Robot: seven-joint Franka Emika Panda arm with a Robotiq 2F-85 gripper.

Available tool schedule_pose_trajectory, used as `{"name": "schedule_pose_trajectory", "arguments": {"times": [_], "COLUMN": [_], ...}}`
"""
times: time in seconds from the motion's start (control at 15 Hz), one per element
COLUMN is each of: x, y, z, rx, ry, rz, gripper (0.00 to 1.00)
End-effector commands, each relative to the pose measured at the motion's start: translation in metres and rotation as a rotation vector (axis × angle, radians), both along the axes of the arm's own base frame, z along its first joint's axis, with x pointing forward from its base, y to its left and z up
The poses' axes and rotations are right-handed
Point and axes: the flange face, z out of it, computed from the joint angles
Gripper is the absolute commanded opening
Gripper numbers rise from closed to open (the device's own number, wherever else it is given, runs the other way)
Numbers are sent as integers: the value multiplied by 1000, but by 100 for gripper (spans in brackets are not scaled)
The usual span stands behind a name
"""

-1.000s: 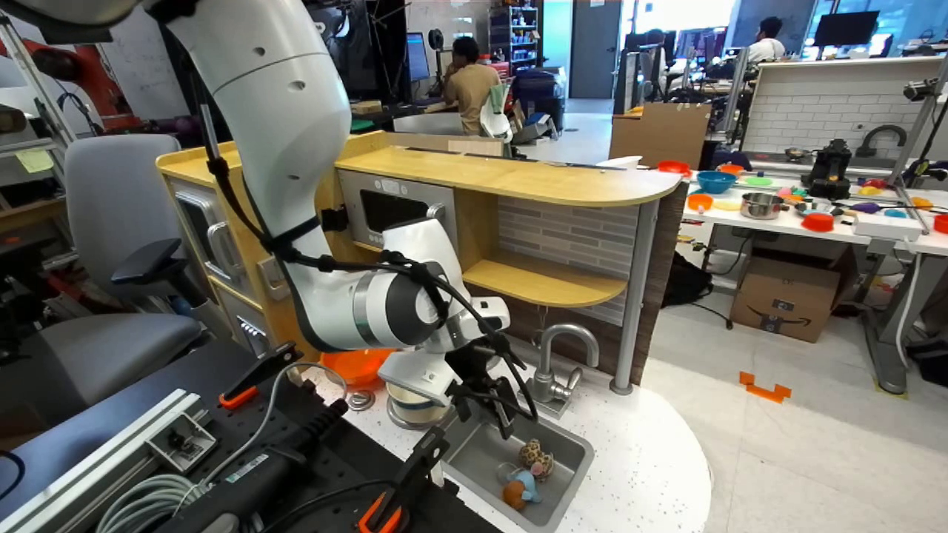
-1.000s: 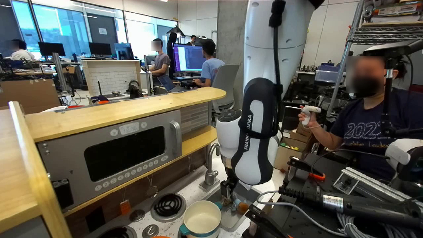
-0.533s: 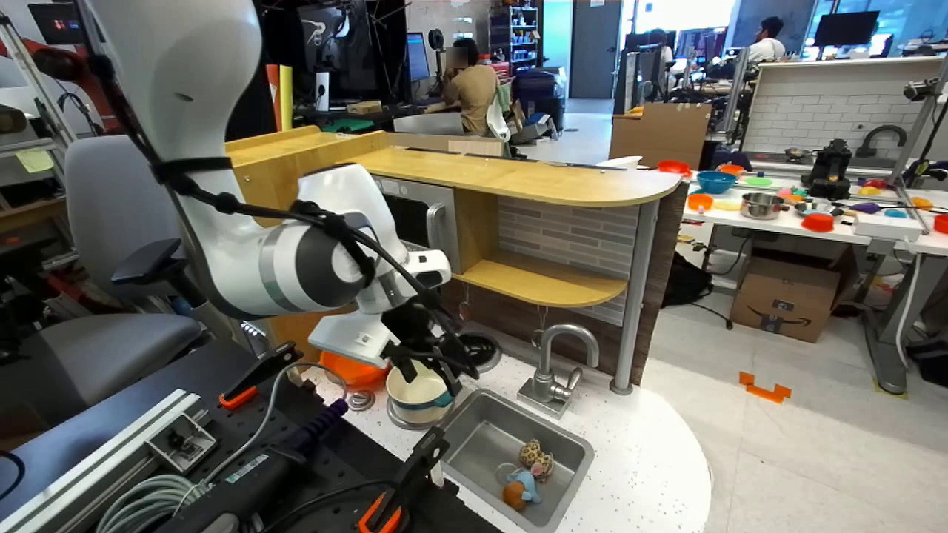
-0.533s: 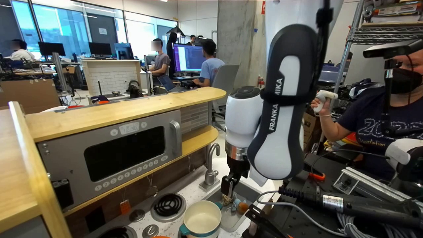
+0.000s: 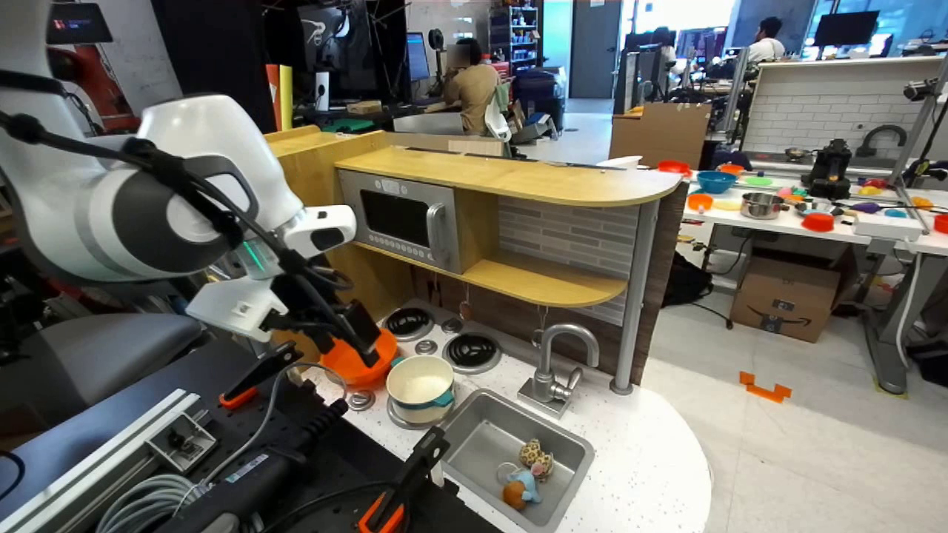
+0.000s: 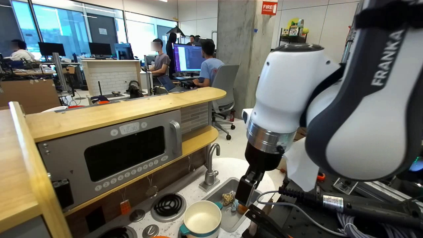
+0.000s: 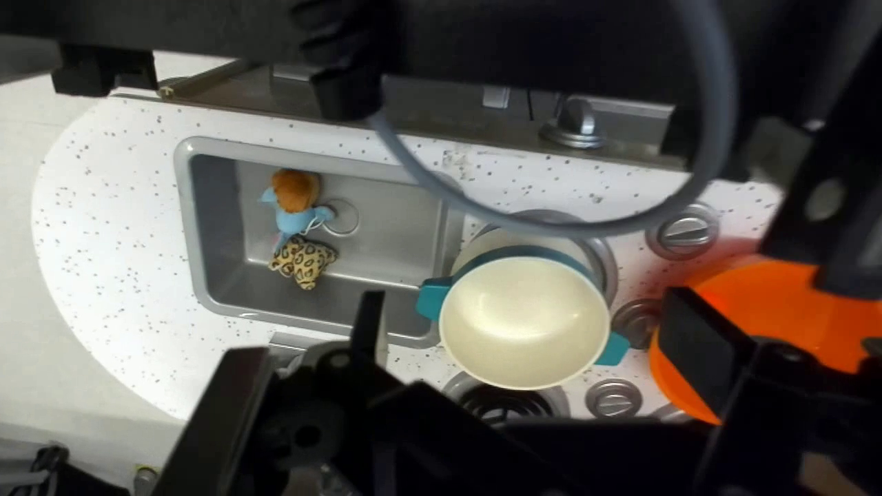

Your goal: Move the toy from the orange bowl to the sink

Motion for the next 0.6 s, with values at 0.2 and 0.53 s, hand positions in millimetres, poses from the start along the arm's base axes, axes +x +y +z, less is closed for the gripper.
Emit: {"name": "schedule_pose_trajectory", "arguments": {"times": [0.2, 0.53], "x": [-8, -19], "y": [49, 67], "z": [36, 47], "rx": [43, 26], "ry": [72, 159], "rz": [56, 98], "gripper": [100, 100]}}
